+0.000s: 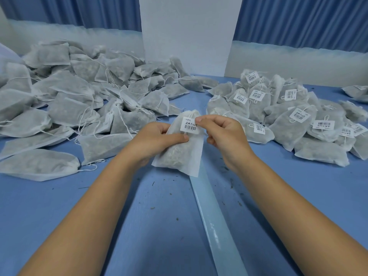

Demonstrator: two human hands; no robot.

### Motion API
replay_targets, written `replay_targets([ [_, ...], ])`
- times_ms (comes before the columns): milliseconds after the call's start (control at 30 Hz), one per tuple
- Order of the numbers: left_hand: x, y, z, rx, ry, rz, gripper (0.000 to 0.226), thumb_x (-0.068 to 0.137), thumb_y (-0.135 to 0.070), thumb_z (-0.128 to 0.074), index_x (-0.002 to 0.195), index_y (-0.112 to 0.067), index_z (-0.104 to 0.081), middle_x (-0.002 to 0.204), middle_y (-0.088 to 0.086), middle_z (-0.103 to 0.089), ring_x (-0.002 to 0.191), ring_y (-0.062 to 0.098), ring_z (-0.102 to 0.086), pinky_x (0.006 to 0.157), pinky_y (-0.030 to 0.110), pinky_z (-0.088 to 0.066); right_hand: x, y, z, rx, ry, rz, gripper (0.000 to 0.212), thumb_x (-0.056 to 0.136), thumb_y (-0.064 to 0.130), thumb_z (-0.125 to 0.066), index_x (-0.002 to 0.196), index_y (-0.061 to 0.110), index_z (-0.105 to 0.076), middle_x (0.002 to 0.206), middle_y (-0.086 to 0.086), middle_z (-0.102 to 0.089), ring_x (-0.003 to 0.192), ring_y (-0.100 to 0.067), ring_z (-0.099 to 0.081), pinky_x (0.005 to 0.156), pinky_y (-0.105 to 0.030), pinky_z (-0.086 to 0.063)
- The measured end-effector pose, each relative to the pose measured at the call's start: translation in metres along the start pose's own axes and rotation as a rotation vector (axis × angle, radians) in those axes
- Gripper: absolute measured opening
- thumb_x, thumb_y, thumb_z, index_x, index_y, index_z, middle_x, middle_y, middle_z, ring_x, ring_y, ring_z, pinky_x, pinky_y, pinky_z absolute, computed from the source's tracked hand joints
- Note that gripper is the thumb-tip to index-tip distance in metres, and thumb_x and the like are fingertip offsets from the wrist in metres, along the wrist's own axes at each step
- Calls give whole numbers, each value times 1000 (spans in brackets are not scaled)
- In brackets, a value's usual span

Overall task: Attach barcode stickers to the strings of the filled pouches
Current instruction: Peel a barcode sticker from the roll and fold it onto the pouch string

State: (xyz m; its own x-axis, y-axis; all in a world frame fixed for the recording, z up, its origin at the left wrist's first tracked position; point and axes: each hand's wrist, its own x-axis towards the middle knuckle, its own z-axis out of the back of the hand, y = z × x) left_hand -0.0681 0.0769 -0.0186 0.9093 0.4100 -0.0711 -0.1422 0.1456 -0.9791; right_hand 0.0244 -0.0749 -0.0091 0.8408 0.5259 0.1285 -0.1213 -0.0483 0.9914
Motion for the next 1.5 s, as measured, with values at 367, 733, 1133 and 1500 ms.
replay_targets([
  [367, -5, -4, -2, -37, 96, -83, 25, 83, -17, -78, 107, -12, -73, 104, 8, -76, 100, 25, -72, 90, 38, -55, 2, -10, -2, -121, -42, 87, 11, 77, 17, -82, 83, 21, -74, 66, 9, -40, 52, 1, -38, 54, -9, -37],
  [733, -3, -5, -12, -189, -85, -34, 33, 97, -30, -61, 68, -24, -74, 70, -6, -71, 59, 6, -64, 50, 16, -46, 1, -13, -5, -122, -89, 148, 38, 75, 25, -84, 105, 35, -61, 87, 5, -56, 63, -5, -49, 68, -19, -47],
  [1133, -3, -4, -17, -197, -48, -135, 26, 101, -28, -56, 85, -18, -74, 81, -1, -74, 72, 9, -67, 64, 20, -53, 5, -8, 0, 324, 234, -241, 24, 93, 21, -63, 106, 1, -70, 100, -14, -72, 94, -23, -67, 96, -40, -51],
  [1500, 0, -2, -10, -260, -14, -85, 19, 96, -24, -63, 90, -14, -78, 100, 15, -75, 86, 19, -69, 83, 35, -53, 6, -9, 5, 352, 270, -218, 22, 88, 9, -67, 108, 0, -70, 102, -14, -74, 93, -22, -71, 81, -27, -58],
])
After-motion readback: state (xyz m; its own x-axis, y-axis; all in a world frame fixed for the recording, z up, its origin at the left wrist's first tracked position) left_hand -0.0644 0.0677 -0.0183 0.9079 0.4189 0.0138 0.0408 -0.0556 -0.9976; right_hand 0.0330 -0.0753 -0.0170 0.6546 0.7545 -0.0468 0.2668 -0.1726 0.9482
